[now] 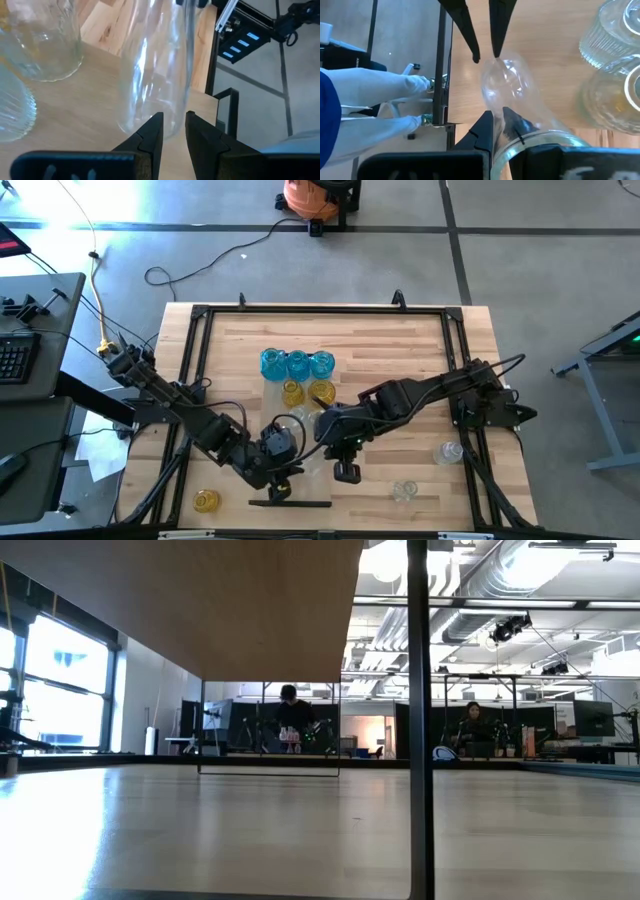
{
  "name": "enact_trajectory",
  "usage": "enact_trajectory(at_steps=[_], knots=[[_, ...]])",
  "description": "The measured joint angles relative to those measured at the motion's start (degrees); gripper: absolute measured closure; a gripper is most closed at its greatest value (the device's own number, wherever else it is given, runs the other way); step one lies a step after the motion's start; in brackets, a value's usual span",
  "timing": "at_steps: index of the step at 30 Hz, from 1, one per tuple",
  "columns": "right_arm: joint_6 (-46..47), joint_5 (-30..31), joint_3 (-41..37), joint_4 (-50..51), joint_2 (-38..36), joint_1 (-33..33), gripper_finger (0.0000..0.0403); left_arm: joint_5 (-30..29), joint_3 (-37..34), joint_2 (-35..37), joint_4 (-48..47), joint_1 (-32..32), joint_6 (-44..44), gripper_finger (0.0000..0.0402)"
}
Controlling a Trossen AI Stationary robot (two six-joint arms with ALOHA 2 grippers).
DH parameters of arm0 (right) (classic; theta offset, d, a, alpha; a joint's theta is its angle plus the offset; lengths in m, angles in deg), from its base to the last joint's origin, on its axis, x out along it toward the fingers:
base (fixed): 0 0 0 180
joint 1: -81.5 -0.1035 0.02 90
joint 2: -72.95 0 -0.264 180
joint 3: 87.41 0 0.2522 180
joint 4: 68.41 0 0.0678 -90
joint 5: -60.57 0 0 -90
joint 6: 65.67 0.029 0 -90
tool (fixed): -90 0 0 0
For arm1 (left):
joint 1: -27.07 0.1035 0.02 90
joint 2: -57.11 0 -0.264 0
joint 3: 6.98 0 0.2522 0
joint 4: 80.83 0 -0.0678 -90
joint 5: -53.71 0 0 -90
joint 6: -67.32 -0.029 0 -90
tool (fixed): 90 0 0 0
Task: Sort vases onto shelf
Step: Put the top transparent vase on the shelf to align with the other transparent vases
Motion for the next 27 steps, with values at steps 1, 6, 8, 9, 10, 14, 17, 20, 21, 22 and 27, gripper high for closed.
enact_trajectory(at_steps=[1,6,8,9,10,14,17,20,21,22,27], knots=[[0.1,0.0,0.0,0.0,0.0,0.0,0.0391,0.1,0.0,-0.1,0.0,0.2,-0.5,0.0328],[0.4,-0.2,0.0,-0.1,0.0,0.0,0.0391,0.1,-0.1,-0.1,-0.5,0.2,-0.7,0.0328],[0.3,-0.2,0.0,-0.1,0.0,0.0,0.0391,0.1,-0.1,-0.1,-0.5,0.5,-0.7,0.0328],[0.3,-0.3,0.0,-0.1,0.0,0.0,0.0391,0.2,-0.1,-0.1,-0.6,0.6,-0.7,0.0328],[0.2,-0.2,0.0,-0.1,0.0,0.0,0.0391,0.2,-0.1,-0.1,-0.6,0.7,-0.7,0.0328],[0.1,-0.3,0.0,-0.4,0.0,0.0,0.0391,0.2,-0.1,-0.2,-0.7,1.0,-0.7,0.0328],[-0.3,-0.3,0.0,-0.6,0.0,0.0,0.0391,0.2,-0.1,-0.2,-0.7,1.0,-0.7,0.0328],[-0.2,-0.4,0.0,-0.8,0.0,0.0,0.0391,0.2,-0.1,-0.2,-0.8,1.0,-0.7,0.0328],[-0.3,-0.2,0.0,-0.9,0.0,0.0,0.0391,0.2,-0.1,-0.2,-0.8,1.0,-0.7,0.0328],[-0.3,0.2,0.0,-1.0,0.0,-0.1,0.0391,0.2,-0.1,-0.2,-0.8,1.0,-0.7,0.0328],[-0.7,1.4,0.0,-2.0,-0.1,-0.1,0.0369,-0.1,-1.1,-0.2,-0.3,1.1,-0.1,0.0328]])
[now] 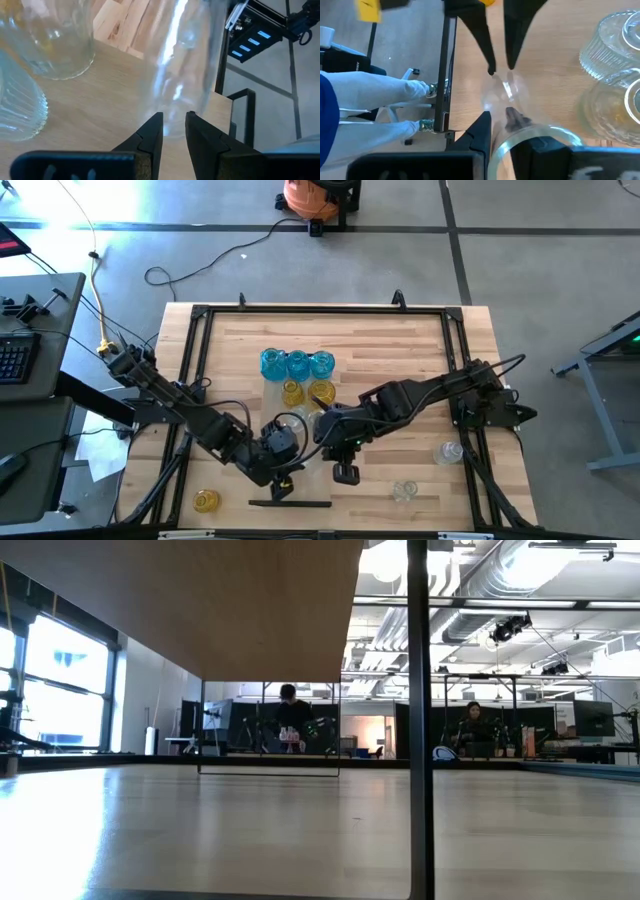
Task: Sort vases onto shelf
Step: Put the top transparent vase on the shelf to align with the other transparent vases
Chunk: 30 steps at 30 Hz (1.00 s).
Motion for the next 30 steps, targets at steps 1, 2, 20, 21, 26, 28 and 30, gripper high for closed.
enact_trajectory(at_steps=[1,2,20,21,26,28,30], knots=[[-0.1,0.0,0.0,0.0,0.0,0.0,0.036,-0.1,-0.4,0.0,0.2,0.0,0.5,0.0328],[-0.2,-0.1,0.0,-0.1,0.0,0.0,0.0351,-0.2,-0.8,-0.1,0.5,0.0,0.9,0.0328],[-1.4,-1.1,0.0,-3.0,0.0,0.0,0.0293,0.9,-2.2,-0.1,1.6,0.0,1.0,0.0328],[-1.4,-1.1,0.0,-3.0,0.0,0.0,0.0293,0.9,-2.2,-0.1,1.6,0.0,1.0,0.0328],[-1.5,-1.1,0.0,-3.8,0.0,0.0,0.0293,0.4,-2.2,-0.1,0.7,0.1,1.0,0.0328],[-1.6,-1.0,0.0,-4.3,0.0,0.0,0.0293,0.2,-2.2,-0.1,0.2,0.2,1.0,0.0328],[-1.9,-1.0,0.0,-6.0,0.0,-0.1,0.0293,-0.2,-2.2,-0.1,0.0,0.2,1.0,0.0328]])
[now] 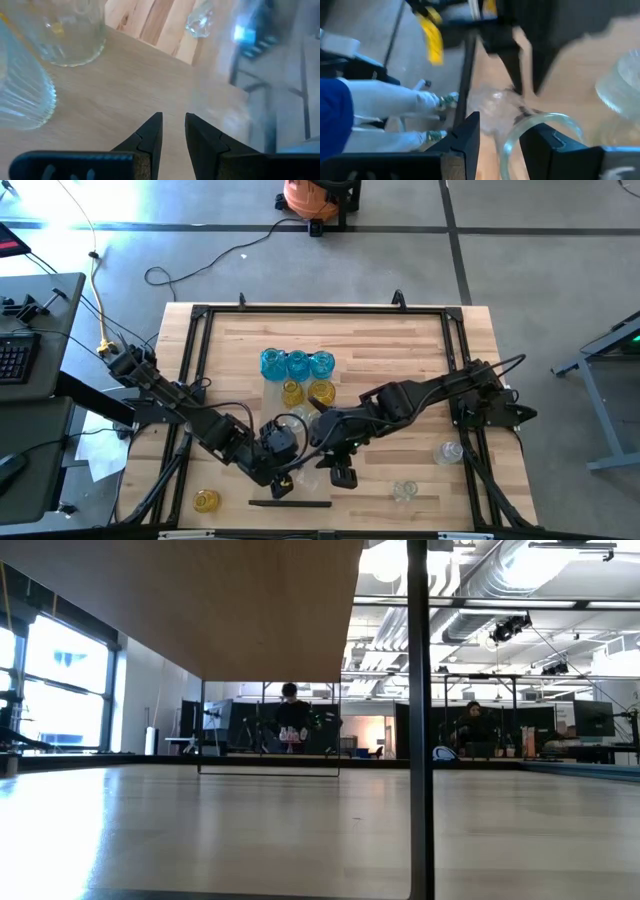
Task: Sort vases onto shelf
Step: Put the top transparent vase on the shelf to align with the other transparent vases
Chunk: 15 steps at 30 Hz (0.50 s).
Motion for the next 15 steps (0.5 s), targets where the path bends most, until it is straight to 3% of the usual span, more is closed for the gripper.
enact_trajectory(at_steps=[10,15], knots=[[-0.6,0.3,0.3,-1.9,-0.3,0.0,0.0293,-0.4,0.0,-0.1,0.3,-0.1,1.7,0.0328],[-0.7,-0.4,0.2,0.0,-0.2,0.0,0.032,-0.3,0.0,-0.1,0.2,-0.7,2.1,0.0328]])
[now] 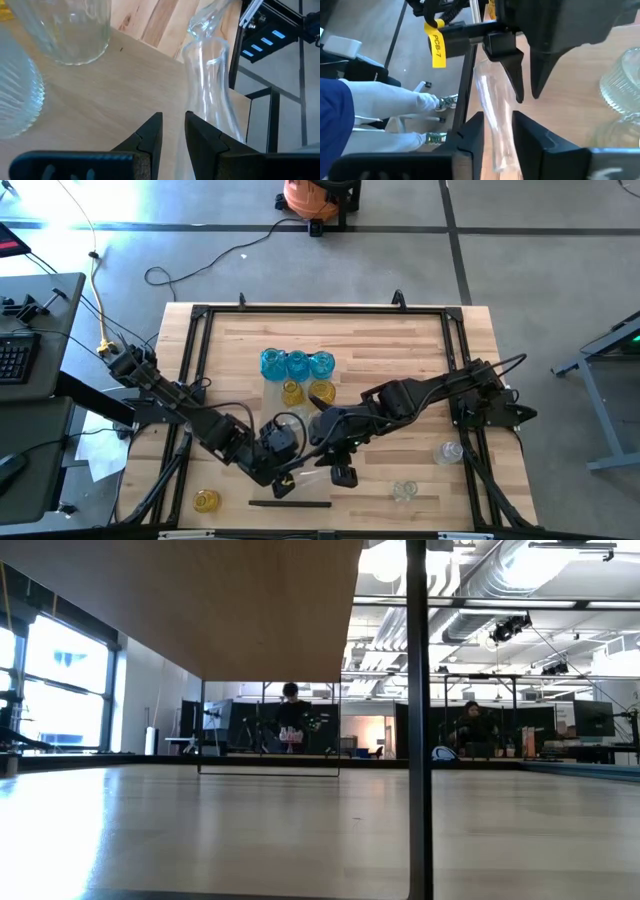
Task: Sort vases onto shelf
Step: Put the top transparent vase on the shelf to align with the other transparent vases
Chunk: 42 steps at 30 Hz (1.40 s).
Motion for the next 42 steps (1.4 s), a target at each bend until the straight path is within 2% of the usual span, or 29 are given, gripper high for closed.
enact_trajectory(at_steps=[9,13,17,21,24,32,42], knots=[[0.0,0.1,-0.1,2.9,0.0,-0.9,0.037,2.3,0.0,0.0,-0.5,-0.5,0.6,0.0328],[1.1,-1.5,-0.1,13.2,0.4,-0.9,0.0386,2.8,0.0,0.4,-2.1,-0.7,1.1,0.0328],[1.8,0.0,-0.3,20.2,0.9,-2.4,0.0401,3.1,0.0,0.6,-4.8,-0.9,2.0,0.0328],[3.4,2.2,-0.2,23.2,0.7,-4.2,0.0392,3.1,0.0,0.6,-5.9,-1.2,2.5,0.0328],[6.6,6.3,-0.2,25.3,0.7,-6.0,0.0384,3.1,0.0,0.6,-6.1,-1.4,2.5,0.0328],[21.5,21.1,-0.2,23.0,1.0,-12.6,0.0336,0.9,0.0,0.7,-6.4,-2.6,2.5,0.0328],[38.5,30.1,-0.2,20.9,1.6,-16.6,0.029,1.2,0.0,0.6,-9.5,-2.6,1.7,0.0328]])
